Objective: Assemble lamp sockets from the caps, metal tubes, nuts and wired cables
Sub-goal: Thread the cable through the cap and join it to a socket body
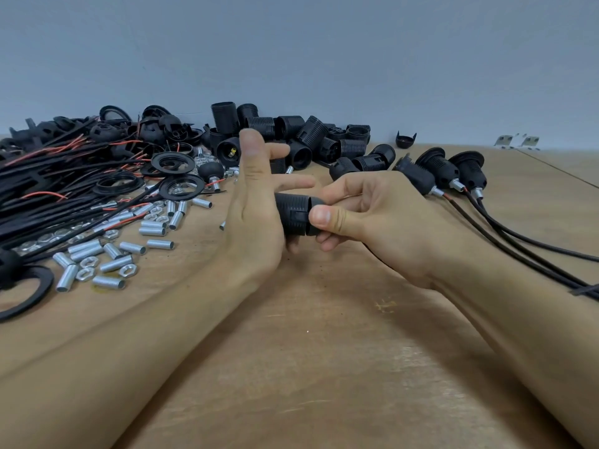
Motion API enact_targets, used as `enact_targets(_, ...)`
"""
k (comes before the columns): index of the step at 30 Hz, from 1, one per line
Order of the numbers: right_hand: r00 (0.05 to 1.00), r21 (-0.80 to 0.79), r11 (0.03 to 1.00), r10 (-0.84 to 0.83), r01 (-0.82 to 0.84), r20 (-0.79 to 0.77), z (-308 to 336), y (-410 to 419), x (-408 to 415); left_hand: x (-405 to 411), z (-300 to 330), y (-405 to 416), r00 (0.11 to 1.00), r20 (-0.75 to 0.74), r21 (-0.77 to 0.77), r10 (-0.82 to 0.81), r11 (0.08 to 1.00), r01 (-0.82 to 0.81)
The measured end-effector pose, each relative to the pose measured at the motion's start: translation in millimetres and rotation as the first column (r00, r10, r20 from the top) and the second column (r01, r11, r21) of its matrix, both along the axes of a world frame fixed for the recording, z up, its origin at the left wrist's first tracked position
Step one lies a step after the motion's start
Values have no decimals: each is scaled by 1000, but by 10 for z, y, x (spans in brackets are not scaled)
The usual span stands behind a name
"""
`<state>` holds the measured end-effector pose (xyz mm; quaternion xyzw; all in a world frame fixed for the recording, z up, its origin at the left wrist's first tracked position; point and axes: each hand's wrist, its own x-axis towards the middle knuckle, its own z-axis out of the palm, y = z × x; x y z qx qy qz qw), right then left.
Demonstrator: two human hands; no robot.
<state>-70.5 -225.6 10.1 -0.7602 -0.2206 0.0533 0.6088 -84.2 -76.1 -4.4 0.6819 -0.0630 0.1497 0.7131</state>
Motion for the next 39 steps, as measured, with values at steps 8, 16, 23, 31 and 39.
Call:
enact_targets(8,996,-60,997,-49,53,68,-102,45,44,76,-60,7,999,6,143,53,988,-53)
enact_targets(16,987,-212,974,-50,82,153,-162,43,173,224,-49,240,976,183,627,122,750,-211)
enact_targets(23,987,-253,963,-56,94,151,-190,3,202,357,71,815,737,186,964,650,26,-266)
enact_targets(31,984,-183,975,-98,125,146,-182,-30,232,358,109,817,711,406,736,574,256,-627)
enact_targets(39,973,61,985,-167,159,159,-125,-29,205,202,70,275,935,271,139,231,951,-275)
